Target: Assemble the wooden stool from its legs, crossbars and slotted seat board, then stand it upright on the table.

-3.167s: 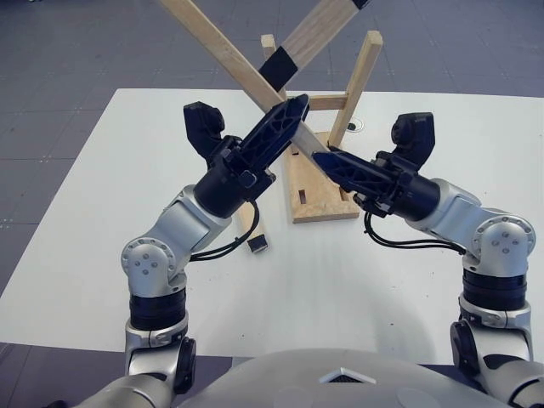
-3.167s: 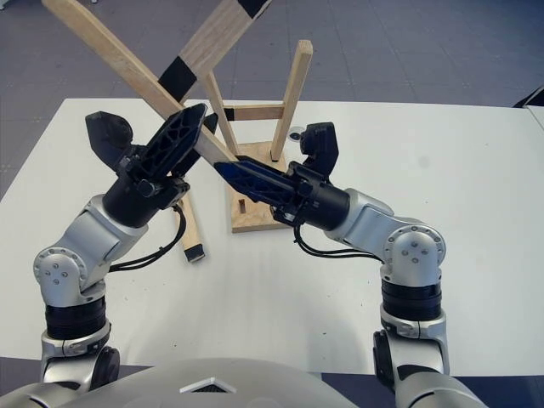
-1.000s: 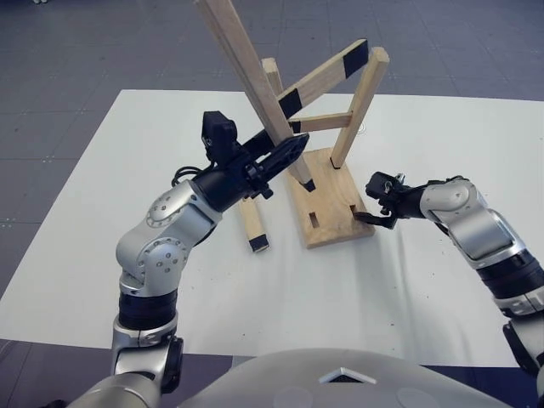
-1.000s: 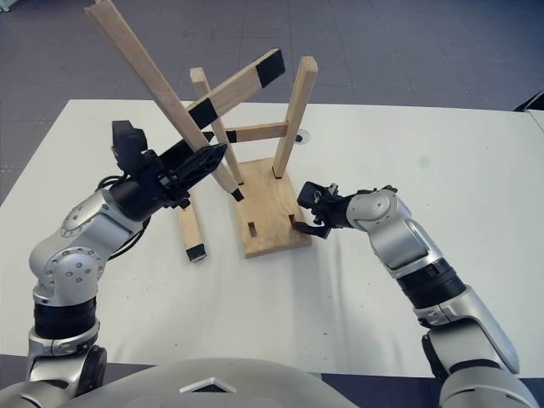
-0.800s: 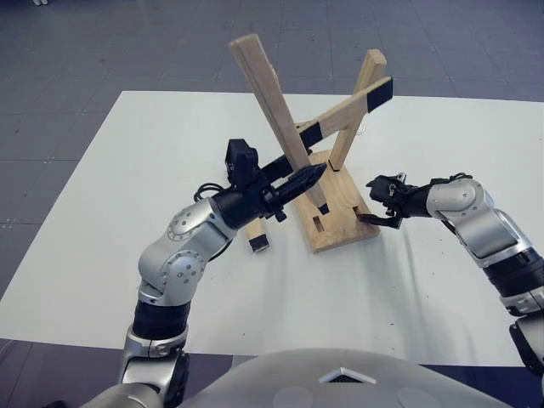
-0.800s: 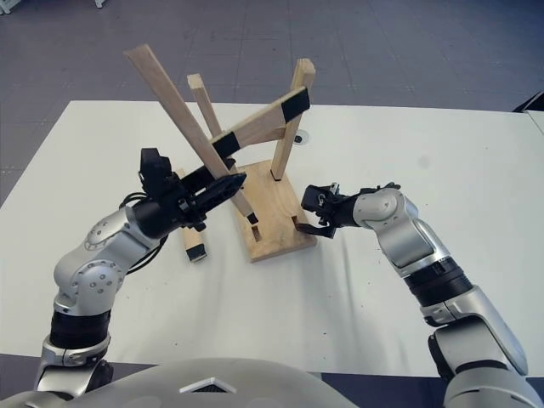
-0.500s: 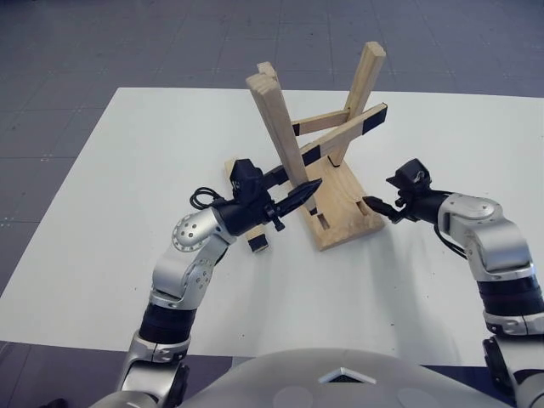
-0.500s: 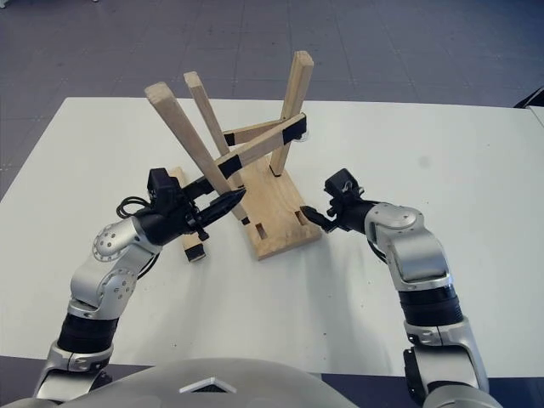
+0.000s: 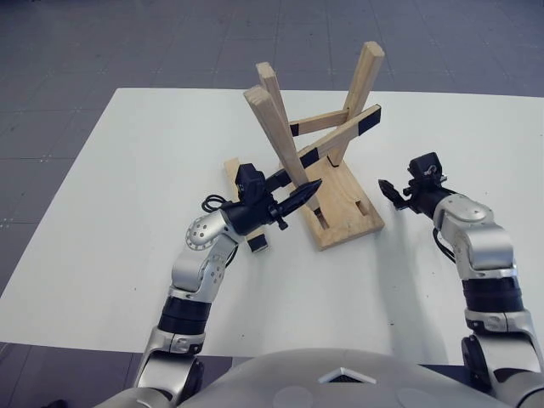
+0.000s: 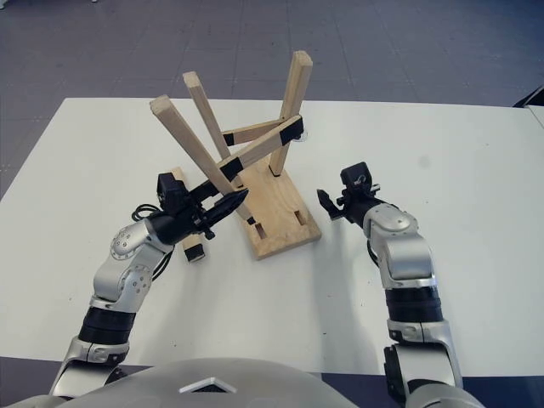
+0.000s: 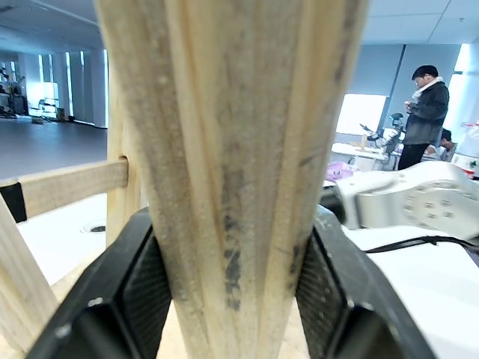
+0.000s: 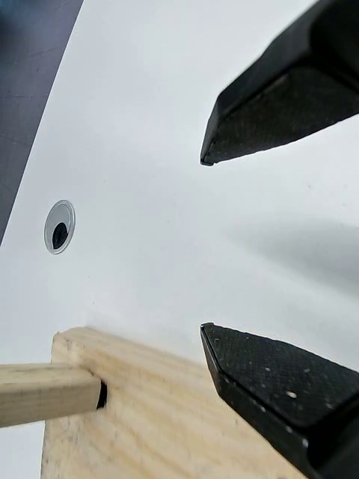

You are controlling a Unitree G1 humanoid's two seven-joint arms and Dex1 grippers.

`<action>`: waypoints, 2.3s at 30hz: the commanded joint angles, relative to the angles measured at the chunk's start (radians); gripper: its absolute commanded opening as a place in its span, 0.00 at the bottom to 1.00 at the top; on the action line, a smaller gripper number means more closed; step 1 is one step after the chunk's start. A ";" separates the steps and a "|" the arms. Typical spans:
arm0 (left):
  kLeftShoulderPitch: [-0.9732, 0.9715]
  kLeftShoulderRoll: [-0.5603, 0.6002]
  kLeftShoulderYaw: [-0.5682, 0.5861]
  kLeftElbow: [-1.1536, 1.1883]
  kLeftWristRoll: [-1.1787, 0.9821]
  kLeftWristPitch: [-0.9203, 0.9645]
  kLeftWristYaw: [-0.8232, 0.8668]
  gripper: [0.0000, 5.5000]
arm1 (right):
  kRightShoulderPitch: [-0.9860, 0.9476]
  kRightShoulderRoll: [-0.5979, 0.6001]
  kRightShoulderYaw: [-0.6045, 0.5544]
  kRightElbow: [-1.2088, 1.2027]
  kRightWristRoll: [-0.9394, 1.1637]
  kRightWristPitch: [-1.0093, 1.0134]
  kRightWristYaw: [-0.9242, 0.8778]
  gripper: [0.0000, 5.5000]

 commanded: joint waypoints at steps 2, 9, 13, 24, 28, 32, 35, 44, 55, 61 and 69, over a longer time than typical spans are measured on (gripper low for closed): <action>-0.044 -0.007 -0.004 0.052 0.019 -0.030 -0.040 0.37 | -0.195 0.026 0.057 0.391 -0.061 -0.291 0.095 0.71; -0.038 -0.012 -0.011 0.039 0.012 -0.018 -0.061 0.37 | -0.412 0.053 0.085 0.883 -0.150 -0.643 0.141 0.71; -0.031 -0.013 -0.014 0.029 0.011 -0.010 -0.064 0.37 | -0.475 0.093 0.076 1.005 -0.164 -0.738 0.150 0.71; -0.022 0.007 -0.009 0.026 0.010 0.003 -0.079 0.37 | -0.484 0.149 0.097 1.072 -0.218 -0.826 0.176 0.71; 0.002 0.023 -0.010 0.013 0.010 0.006 -0.086 0.37 | -0.490 0.120 0.073 1.068 -0.219 -0.810 0.131 0.71; 0.017 0.016 -0.014 0.008 0.020 0.004 -0.068 0.37 | -0.469 0.087 -0.006 0.973 -0.154 -0.745 0.099 0.71; 0.032 0.006 -0.022 -0.003 0.028 -0.004 -0.056 0.37 | -0.358 0.085 -0.031 0.739 -0.116 -0.641 0.101 0.71; 0.046 -0.027 -0.053 0.012 0.084 -0.031 -0.021 0.37 | 0.055 0.073 -0.086 -0.081 -0.007 -0.190 0.043 0.71; 0.058 -0.053 -0.050 0.041 0.114 -0.070 0.013 0.37 | 0.148 0.082 -0.108 -0.382 0.059 0.022 -0.013 0.71; 0.040 -0.072 -0.053 0.064 0.122 -0.086 0.018 0.37 | 0.139 0.082 -0.105 -0.389 0.068 0.041 -0.023 0.71; 0.044 -0.078 -0.074 0.084 0.146 -0.100 0.012 0.37 | 0.118 0.078 -0.103 -0.382 0.071 0.044 -0.025 0.71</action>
